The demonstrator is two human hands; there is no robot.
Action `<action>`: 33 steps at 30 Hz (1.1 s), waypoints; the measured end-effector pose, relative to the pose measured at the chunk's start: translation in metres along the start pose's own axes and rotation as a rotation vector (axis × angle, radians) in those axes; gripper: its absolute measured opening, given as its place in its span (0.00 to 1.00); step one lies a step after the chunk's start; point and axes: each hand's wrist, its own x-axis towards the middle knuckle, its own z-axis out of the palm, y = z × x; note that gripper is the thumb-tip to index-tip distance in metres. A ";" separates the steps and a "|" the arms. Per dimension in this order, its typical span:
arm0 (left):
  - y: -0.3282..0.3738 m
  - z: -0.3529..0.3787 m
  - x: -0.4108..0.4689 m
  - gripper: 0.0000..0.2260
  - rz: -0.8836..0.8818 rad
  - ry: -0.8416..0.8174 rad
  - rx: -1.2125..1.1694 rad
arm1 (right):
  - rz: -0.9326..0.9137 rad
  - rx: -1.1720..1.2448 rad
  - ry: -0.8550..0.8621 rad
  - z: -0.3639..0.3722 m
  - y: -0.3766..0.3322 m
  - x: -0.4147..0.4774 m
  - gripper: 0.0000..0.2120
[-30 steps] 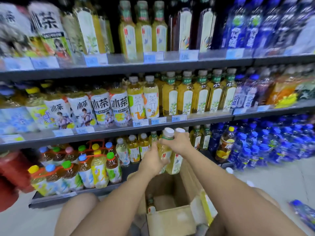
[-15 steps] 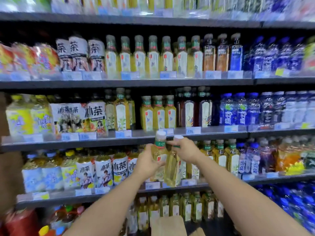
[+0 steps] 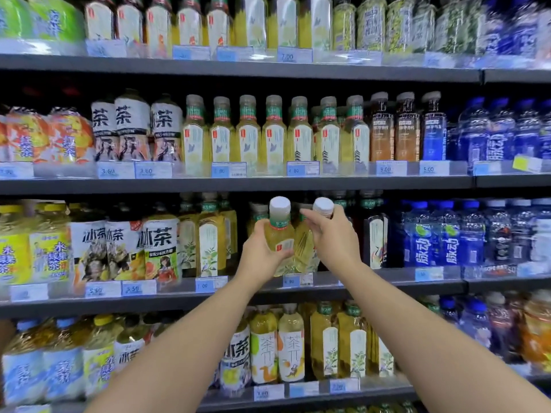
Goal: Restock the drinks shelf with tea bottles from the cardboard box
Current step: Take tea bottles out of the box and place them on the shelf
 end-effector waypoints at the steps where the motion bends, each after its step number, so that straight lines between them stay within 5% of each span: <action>1: -0.003 0.006 0.005 0.36 -0.001 0.004 -0.009 | 0.004 -0.007 0.009 0.006 0.004 0.003 0.15; 13: -0.044 0.051 0.047 0.34 -0.114 -0.142 0.005 | 0.149 -0.138 -0.114 0.057 0.029 0.041 0.17; 22: -0.056 0.062 0.042 0.35 -0.075 -0.045 0.229 | 0.067 -0.129 -0.158 0.097 0.051 -0.007 0.27; 30: -0.057 0.058 0.026 0.23 -0.101 -0.105 0.385 | 0.134 -0.113 -0.228 0.092 0.047 -0.031 0.43; 33: -0.049 0.054 0.015 0.18 -0.100 -0.090 0.445 | 0.108 -0.154 -0.218 0.085 0.042 -0.043 0.35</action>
